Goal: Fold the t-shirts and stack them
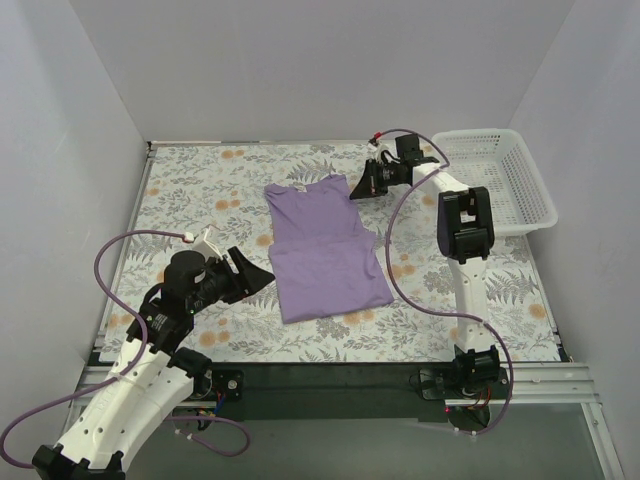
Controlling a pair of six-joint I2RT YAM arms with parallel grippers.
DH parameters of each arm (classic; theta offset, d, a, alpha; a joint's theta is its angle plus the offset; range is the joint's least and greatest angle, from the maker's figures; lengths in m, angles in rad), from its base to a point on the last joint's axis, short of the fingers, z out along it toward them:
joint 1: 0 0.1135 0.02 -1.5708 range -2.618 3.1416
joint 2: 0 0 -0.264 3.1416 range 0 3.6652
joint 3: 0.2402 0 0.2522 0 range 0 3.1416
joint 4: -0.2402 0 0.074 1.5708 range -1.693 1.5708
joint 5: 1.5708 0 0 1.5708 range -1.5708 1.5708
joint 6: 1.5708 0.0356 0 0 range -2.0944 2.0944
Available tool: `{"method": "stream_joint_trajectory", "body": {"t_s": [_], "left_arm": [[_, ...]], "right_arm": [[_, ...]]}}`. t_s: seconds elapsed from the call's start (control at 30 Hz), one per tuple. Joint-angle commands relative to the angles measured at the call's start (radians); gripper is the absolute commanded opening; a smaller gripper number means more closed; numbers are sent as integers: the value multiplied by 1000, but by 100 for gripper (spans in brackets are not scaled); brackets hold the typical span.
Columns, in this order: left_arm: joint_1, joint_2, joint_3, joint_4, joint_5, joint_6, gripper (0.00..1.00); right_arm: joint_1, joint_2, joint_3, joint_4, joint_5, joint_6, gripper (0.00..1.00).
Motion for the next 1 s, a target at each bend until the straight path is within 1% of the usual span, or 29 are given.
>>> {"method": "stream_joint_trajectory", "body": {"t_s": [0.0,0.13,0.2,0.23,0.27,0.37,0.43,0.47,0.5,0.53,0.57,0.6,0.63,0.67,0.7,0.73,0.77,0.8,0.83,0.87,0.9,0.93,0.97], "left_arm": [[-5,-7,-12,-2,23,7,56],[-4,-12,-17,-3,26,4,56],[-4,-10,-18,1,30,3,56],[-4,-9,-20,5,36,3,56],[-5,0,-21,8,44,3,56],[-5,34,-7,24,81,27,56],[-5,69,8,61,114,79,57],[-4,83,26,75,142,102,57],[-4,97,37,99,157,165,58],[-4,128,49,109,170,196,58],[-5,145,68,118,200,225,59],[-5,161,104,138,219,263,59],[-4,200,126,150,239,330,59],[-5,217,143,164,265,378,59],[-10,232,167,196,317,420,59],[-28,252,169,218,352,526,59],[-45,257,164,239,365,585,59],[-70,260,152,276,375,639,59],[-131,269,122,287,366,715,59],[-165,274,96,294,346,830,59],[-200,281,71,305,313,889,59],[-275,306,30,308,244,930,59],[-312,321,14,310,190,981,58]], "right_arm": [[70,-90,-11,49,-3,-7,1],[137,-88,-9,38,49,-28,1],[185,-75,6,-8,71,-70,2],[200,-70,18,-22,95,-85,9],[222,-67,21,-58,111,-128,20],[228,-84,32,-127,128,-215,38],[220,-131,35,-178,132,-351,43],[207,-185,26,-230,135,-402,47],[199,-218,12,-249,143,-509,50],[188,-257,-12,-266,137,-566,53],[167,-342,-69,-299,128,-623,55],[153,-390,-110,-310,105,-747,56],[139,-442,-150,-330,76,-821,56],[109,-554,-191,-374,47,-917,57],[95,-619,-324,-388,-11,-1014,58],[84,-691,-404,-404,-36,-1290,59],[70,-849,-519,-419,-47,-1437,71],[68,-928,-725,-416,-29,-1573,80],[70,-1000,-840,-413,-13,-1717,90],[73,-1107,-923,-415,5,-1918,98],[79,-1145,-990,-419,61,-1979,98],[94,-1171,-1087,-421,97,-1998,98],[110,-1200,-1118,-433,120,-2024,98]]}}
